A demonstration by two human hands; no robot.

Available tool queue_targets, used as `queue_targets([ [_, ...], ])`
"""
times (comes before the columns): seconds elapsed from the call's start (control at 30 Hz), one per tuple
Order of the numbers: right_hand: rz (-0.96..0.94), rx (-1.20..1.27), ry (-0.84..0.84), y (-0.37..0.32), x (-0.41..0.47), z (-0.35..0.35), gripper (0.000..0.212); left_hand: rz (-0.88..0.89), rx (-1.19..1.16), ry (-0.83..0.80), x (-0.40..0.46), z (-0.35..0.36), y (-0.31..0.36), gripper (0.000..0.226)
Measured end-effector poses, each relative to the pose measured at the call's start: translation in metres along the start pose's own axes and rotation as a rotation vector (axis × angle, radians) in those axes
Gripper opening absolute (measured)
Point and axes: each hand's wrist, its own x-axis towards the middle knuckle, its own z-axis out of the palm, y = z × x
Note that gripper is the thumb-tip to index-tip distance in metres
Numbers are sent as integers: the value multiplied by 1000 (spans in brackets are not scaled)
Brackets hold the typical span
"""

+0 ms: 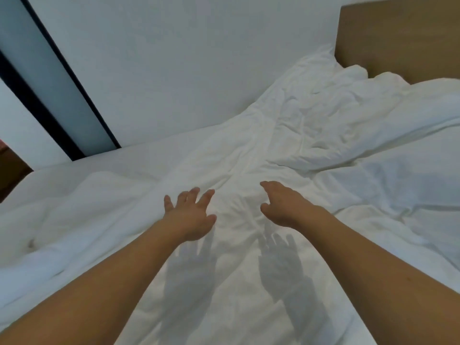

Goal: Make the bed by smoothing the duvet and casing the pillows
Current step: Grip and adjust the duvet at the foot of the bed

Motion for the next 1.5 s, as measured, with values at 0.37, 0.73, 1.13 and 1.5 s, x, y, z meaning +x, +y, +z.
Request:
queue_targets([
  [0.37,139,440,343,-146,149,3,20,-201,-369,167,110,-24,-209,50],
  [0.73,644,607,82,-195,336,171,98,-35,-145,-279,246,171,-269,107],
  [1.13,541,567,548,-142,334,235,38,181,-261,-9,289,186,-268,107],
  [1.5,315,1116,613,-226,380,95,35,15,-391,1010,286,-54,-446,13],
])
